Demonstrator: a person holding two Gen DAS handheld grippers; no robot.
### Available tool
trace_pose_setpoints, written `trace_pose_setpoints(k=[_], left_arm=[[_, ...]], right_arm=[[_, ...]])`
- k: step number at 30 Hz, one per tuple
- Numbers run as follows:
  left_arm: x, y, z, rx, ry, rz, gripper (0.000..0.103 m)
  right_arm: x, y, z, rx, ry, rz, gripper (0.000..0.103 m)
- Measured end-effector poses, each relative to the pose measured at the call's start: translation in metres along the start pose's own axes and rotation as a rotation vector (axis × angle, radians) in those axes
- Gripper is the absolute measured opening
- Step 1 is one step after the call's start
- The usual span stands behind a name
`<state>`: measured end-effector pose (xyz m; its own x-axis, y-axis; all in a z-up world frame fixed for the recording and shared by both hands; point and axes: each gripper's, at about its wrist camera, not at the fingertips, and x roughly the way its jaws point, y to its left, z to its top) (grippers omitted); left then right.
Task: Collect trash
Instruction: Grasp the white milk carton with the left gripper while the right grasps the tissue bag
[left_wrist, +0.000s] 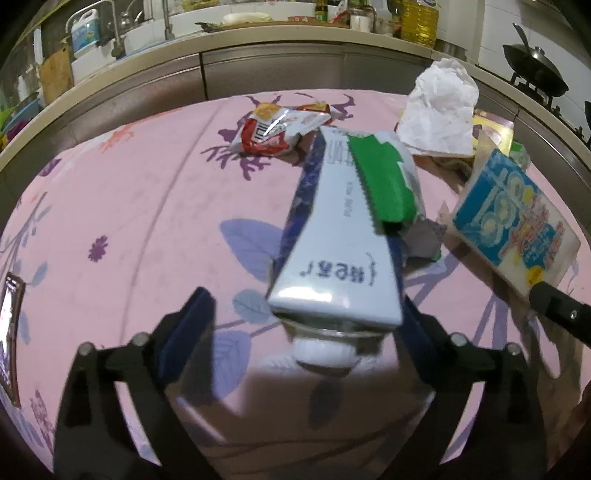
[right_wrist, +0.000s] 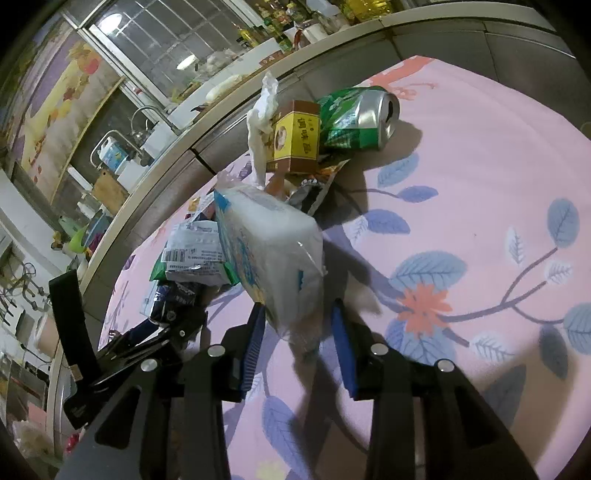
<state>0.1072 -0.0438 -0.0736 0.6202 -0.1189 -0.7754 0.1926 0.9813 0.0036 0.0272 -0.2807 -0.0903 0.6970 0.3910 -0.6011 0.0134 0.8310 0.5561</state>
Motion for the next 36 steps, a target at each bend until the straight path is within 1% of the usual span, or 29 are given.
trace_pose_setpoints(k=[1, 5, 7, 9, 10, 11, 13, 14, 16, 18, 22, 36], left_arm=[[0.001, 0.001, 0.000, 0.002, 0.003, -0.001, 0.097], [0.003, 0.002, -0.001, 0.015, 0.001, -0.008, 0.097], [0.003, 0.003, -0.001, 0.018, -0.001, -0.011, 0.097], [0.003, 0.003, -0.002, 0.022, -0.001, -0.014, 0.097], [0.004, 0.003, -0.002, 0.024, 0.000, -0.015, 0.097], [0.003, 0.003, -0.002, 0.028, -0.001, -0.018, 0.097], [0.003, 0.003, -0.002, 0.030, 0.000, -0.018, 0.097], [0.003, 0.003, -0.002, 0.031, 0.001, -0.018, 0.097], [0.003, 0.003, -0.002, 0.032, 0.002, -0.018, 0.097], [0.002, 0.002, -0.002, 0.036, 0.003, -0.019, 0.097], [0.002, 0.002, -0.002, 0.040, 0.003, -0.023, 0.097], [0.000, 0.002, -0.006, 0.050, 0.003, -0.031, 0.097]], right_arm=[[0.000, -0.001, -0.001, 0.000, -0.006, 0.006, 0.036], [-0.001, -0.004, -0.004, -0.005, -0.023, 0.045, 0.041], [-0.002, -0.006, -0.005, -0.003, -0.030, 0.090, 0.052], [-0.002, -0.005, -0.006, -0.018, -0.032, 0.117, 0.059], [-0.002, -0.003, -0.006, -0.033, -0.028, 0.117, 0.065], [-0.001, 0.002, -0.007, -0.057, -0.023, 0.117, 0.067], [0.000, 0.009, -0.009, -0.094, -0.017, 0.120, 0.079], [0.000, 0.011, -0.009, -0.104, -0.016, 0.120, 0.081], [0.002, 0.016, -0.011, -0.128, -0.017, 0.124, 0.089], [0.002, 0.017, -0.012, -0.129, -0.020, 0.143, 0.093], [0.003, 0.020, -0.012, -0.141, -0.012, 0.151, 0.097], [0.004, 0.025, -0.015, -0.143, -0.019, 0.156, 0.097]])
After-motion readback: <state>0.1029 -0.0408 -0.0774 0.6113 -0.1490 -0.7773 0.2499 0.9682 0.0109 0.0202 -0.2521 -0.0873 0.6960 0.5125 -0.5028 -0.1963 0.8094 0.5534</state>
